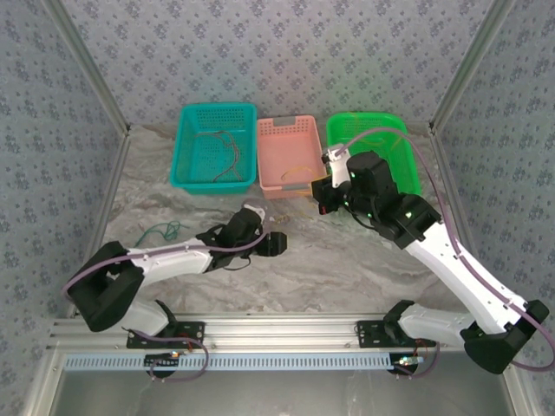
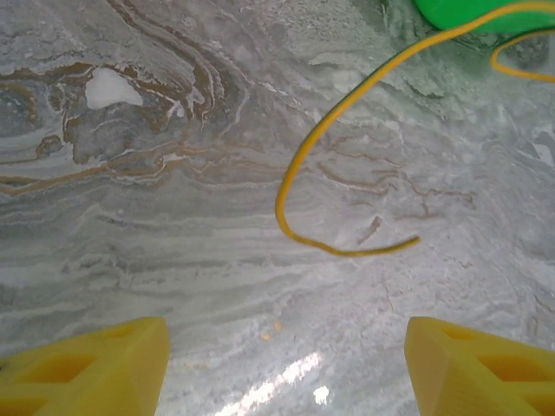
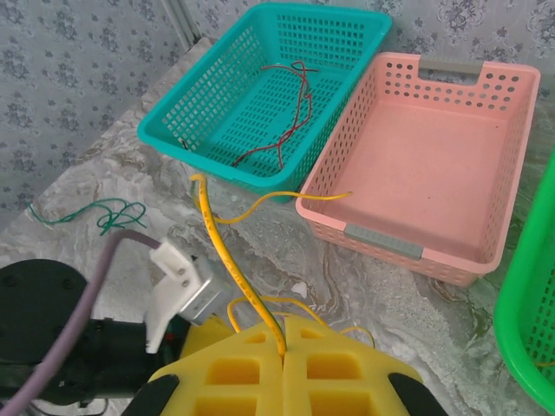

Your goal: Untangle the cables

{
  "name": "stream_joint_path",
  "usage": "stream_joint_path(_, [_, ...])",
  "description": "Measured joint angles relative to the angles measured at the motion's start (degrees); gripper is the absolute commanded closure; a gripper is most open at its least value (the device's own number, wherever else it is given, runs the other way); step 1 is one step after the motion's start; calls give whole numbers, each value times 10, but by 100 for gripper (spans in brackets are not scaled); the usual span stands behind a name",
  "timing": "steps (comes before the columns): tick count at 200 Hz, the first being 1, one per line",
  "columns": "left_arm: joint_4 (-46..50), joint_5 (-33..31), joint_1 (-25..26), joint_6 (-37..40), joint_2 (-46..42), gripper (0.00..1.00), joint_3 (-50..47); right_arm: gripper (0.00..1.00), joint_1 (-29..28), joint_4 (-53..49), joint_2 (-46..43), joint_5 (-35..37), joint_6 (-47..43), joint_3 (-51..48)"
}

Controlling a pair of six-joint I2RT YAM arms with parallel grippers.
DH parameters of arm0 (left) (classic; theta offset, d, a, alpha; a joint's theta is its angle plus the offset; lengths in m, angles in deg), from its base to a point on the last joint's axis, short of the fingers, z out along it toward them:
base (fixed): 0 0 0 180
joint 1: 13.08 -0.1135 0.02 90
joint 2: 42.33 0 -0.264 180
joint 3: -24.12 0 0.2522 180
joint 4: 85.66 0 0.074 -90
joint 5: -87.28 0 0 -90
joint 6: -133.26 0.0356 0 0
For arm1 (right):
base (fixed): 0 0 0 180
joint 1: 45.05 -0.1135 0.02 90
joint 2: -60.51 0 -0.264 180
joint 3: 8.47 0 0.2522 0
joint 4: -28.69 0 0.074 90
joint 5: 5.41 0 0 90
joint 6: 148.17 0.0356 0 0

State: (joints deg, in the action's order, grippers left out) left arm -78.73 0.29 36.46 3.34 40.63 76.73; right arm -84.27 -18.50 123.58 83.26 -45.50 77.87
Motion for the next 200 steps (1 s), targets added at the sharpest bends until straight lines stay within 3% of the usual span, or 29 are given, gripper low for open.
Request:
stream_joint_path(34, [-17, -22, 0, 5, 36, 39, 42, 100, 0, -10, -12, -5, 7, 0])
stream_joint_path(72, [-36, -55, 0, 8, 57, 100, 56, 100, 1, -12, -20, -9, 15, 0])
stream_joint_path(131, [-37, -61, 9, 5, 55, 100, 43, 100, 47, -2, -38, -11, 22, 0])
stream_joint_path(200, [-2, -49, 87, 12, 45, 100, 32, 100, 205, 81, -28, -68, 55, 34])
